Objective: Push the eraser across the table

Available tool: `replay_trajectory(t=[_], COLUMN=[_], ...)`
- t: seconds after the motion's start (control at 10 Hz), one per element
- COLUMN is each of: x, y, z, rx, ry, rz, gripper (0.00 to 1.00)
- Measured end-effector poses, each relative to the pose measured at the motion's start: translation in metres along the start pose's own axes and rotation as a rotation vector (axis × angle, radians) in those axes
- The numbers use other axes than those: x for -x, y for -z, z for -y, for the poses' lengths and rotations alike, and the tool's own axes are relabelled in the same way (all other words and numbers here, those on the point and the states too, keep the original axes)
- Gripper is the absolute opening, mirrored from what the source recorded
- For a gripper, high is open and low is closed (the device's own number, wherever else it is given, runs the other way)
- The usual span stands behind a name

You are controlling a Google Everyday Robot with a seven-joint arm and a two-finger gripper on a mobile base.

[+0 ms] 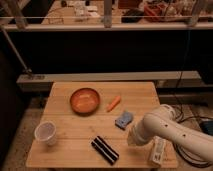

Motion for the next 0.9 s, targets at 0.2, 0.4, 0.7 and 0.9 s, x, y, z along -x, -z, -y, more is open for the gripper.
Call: replay_trajectory(t=[0.2,0.4,0.7,0.9], x=[0.004,0.012,0.023,0.028], y=[-0.01,-0.021,-0.037,-0.041], z=[-0.017,-0.02,-0.021,-0.021], rx=[0.011,0.02,0.026,0.028], ry=[0.018,0.036,0.063,0.075], rz=[0.004,0.013,0.009,0.003], gripper=[0.08,0.08,0.08,0.08])
